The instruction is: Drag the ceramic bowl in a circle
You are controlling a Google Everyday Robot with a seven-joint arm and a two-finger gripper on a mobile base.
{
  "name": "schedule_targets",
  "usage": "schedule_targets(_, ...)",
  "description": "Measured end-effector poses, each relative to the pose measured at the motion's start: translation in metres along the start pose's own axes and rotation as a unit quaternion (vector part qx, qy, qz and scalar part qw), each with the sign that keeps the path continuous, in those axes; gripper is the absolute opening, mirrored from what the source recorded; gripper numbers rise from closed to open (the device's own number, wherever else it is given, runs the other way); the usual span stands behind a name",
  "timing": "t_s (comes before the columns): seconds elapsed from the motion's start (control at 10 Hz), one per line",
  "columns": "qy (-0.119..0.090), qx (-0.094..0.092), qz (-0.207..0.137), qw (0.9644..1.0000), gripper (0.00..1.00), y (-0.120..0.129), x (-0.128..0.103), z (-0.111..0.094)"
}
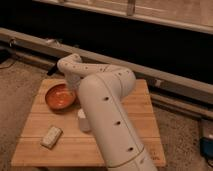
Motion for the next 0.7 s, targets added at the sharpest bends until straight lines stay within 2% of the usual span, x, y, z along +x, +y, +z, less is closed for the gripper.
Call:
schedule_targets(0.2, 0.0, -0.005, 0.004, 1.0, 0.02, -0.004, 0.003, -0.004)
schedule_targets(0.5, 0.001, -0.008, 0.007, 0.9999, 0.0, -0.009, 0.008, -0.014)
schedule_targets(0.7, 0.0, -0.011, -0.005, 0.9999, 0.0, -0.002, 0.013, -0.02)
